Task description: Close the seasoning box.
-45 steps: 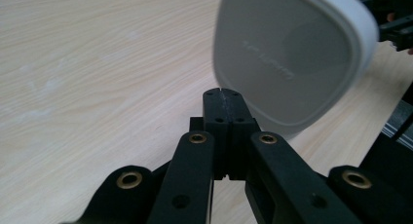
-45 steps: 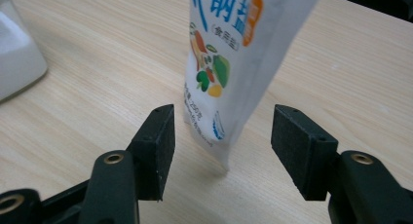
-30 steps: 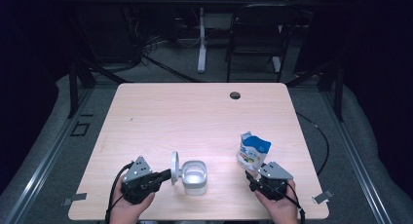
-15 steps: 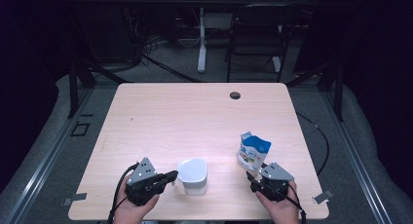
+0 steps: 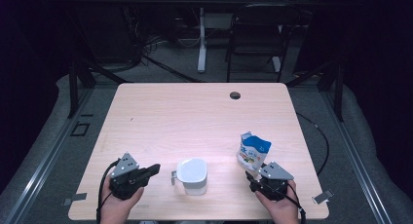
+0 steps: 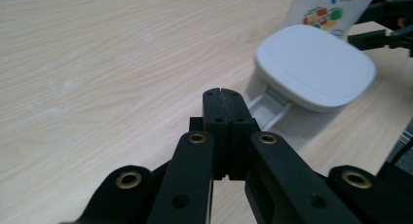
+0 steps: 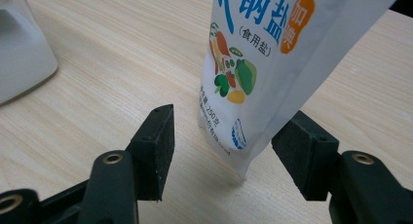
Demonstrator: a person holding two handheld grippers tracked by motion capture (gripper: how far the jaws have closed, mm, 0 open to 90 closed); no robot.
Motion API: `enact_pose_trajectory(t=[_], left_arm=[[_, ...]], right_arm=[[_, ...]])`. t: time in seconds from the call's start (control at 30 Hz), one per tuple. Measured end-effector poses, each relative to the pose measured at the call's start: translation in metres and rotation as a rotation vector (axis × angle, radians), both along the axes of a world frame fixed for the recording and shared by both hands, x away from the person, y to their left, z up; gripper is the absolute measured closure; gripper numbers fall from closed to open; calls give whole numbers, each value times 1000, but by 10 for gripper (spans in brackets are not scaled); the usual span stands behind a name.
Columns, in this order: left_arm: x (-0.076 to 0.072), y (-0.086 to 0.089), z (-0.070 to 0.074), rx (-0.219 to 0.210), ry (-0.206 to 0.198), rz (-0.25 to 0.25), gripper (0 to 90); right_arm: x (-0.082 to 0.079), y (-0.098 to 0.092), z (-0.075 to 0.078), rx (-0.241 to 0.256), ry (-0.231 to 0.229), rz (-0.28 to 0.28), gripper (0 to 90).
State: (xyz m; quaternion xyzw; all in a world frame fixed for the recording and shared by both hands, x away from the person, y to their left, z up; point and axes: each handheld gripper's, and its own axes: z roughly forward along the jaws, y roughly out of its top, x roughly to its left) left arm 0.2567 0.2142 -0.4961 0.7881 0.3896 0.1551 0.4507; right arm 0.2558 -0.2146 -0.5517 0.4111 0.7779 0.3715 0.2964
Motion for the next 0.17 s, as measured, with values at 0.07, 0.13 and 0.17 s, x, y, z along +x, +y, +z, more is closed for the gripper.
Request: enact_pose_trajectory(t=[0.07,0.13,0.17], left_arm=[[2,10,0,-23,-4,47,867],[4,19,0,-31,-6,95,746],[5,24,0,-35,0,105,743]], right_arm=[[-1,-2,0,-6,-8,7,410],[0,-7,-1,17,-4,3,410],[1,-9,-1,37,3,-2,410]])
